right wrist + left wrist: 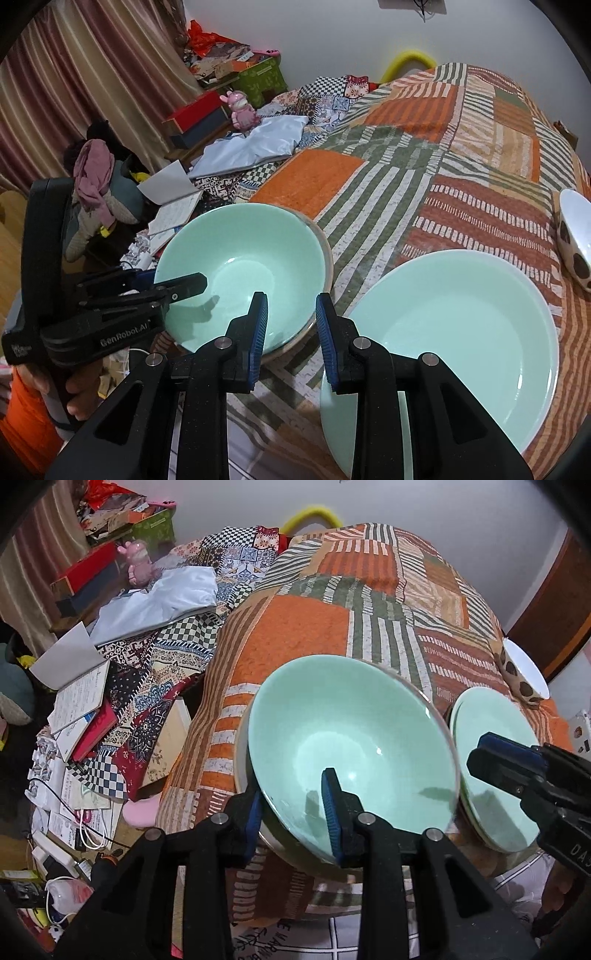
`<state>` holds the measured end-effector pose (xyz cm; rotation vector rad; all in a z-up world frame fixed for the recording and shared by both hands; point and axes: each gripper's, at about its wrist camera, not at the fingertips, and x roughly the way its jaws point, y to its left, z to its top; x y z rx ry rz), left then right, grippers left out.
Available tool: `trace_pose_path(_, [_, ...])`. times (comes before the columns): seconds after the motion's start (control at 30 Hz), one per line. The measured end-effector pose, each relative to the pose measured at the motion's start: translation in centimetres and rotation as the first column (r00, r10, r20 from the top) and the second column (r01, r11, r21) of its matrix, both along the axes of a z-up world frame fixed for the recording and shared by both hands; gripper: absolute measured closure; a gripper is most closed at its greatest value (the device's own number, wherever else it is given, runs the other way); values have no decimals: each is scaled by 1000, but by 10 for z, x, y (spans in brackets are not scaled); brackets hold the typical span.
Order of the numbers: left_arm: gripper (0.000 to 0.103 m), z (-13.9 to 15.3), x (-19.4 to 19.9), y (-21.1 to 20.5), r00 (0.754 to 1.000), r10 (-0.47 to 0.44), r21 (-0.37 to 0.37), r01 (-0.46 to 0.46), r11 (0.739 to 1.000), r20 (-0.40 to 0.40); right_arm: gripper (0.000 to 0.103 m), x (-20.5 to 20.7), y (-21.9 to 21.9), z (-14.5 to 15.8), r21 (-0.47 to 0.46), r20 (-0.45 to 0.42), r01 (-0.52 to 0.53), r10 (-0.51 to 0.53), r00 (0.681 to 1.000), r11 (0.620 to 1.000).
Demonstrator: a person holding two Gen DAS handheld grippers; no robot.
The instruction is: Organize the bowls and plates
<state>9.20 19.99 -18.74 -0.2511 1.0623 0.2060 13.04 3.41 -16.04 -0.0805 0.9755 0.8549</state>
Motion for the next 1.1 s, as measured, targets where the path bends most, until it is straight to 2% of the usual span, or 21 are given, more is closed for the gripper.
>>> trace_pose_path(0.07, [57, 6, -1, 0, 1000, 7, 0, -7, 1000, 9, 77, 0, -4, 3, 5, 8, 0, 0, 1000, 1000])
trace_pose_path(0.23, [49, 22, -5, -5, 999, 18, 17, -19, 1000, 37, 70, 2, -18, 11, 26, 26, 12, -13, 1000, 1000])
trace_pose_path(0.33, [48, 38, -9, -16, 997, 1, 40, -5, 999, 82, 61, 3, -28, 16, 37, 46, 24, -26, 999, 999])
trace_pose_path(0.47, [40, 61, -11, -35, 989, -25, 84, 13, 996, 147, 57, 5, -43, 26, 53, 81, 41, -45, 996, 998])
trace_pose_path(0.63, [39, 82, -7, -64, 977, -66, 99, 47, 994, 202, 50, 8, -69, 40, 75, 134, 73, -82, 988, 995])
trace_pose_path(0.8, [38, 95, 3, -97, 962, -110, 106, 86, 991, 249, 50, 16, -99, 51, 85, 176, 118, -132, 976, 989])
trace_pose_path(0.87, [33, 101, 8, -109, 954, -128, 106, 103, 989, 270, 49, 20, -112, 56, 88, 191, 141, -155, 969, 986])
trace_pose_path(0.93, [33, 107, 15, -123, 946, -151, 109, 125, 986, 287, 49, 25, -127, 60, 91, 206, 166, -182, 962, 982])
trace_pose_path(1.1, [32, 114, 36, -152, 932, -199, 112, 173, 979, 303, 49, 36, -162, 68, 93, 236, 238, -253, 938, 967])
